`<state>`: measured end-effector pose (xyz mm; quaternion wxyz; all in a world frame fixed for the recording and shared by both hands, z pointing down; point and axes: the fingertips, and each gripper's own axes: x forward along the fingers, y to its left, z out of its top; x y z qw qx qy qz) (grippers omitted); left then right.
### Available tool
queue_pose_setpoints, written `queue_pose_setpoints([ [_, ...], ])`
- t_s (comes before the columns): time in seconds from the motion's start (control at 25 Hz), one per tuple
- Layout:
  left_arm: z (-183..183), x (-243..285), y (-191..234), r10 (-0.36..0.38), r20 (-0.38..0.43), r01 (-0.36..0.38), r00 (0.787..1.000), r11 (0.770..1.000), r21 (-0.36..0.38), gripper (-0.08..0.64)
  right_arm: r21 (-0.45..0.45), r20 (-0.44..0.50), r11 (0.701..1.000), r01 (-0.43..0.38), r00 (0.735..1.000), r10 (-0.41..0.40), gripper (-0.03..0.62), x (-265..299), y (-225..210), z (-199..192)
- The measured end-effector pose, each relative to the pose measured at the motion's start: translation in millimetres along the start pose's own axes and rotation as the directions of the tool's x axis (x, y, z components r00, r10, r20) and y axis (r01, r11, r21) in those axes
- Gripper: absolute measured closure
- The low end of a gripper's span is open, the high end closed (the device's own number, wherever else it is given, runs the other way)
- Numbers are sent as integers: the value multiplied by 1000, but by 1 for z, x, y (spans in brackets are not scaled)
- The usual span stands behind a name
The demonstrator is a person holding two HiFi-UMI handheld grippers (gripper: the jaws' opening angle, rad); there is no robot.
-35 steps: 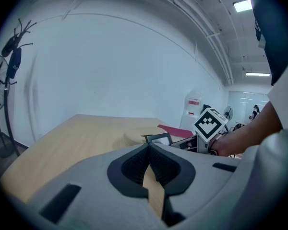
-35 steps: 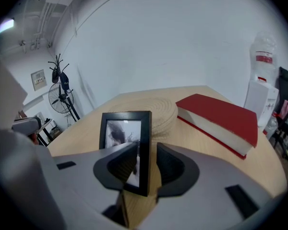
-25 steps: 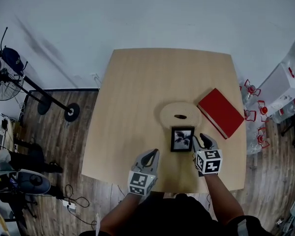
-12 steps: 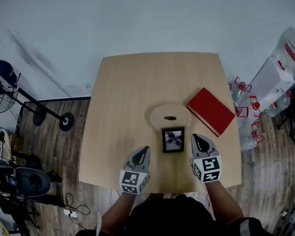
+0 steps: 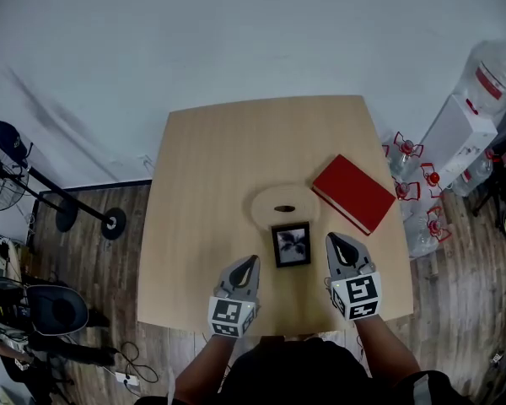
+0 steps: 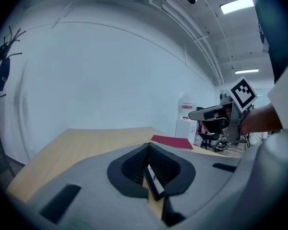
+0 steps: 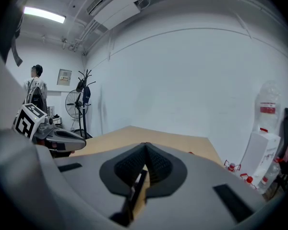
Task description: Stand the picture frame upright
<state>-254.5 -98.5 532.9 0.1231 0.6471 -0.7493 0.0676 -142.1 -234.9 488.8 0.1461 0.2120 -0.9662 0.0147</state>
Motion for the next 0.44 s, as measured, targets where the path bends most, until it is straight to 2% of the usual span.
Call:
queue_pose_setpoints([
  [0.44,1,-1,-13,-6,-6,6,1000,1000,13,565,1,51,1000,-17,999,17,583,-16,0,12],
])
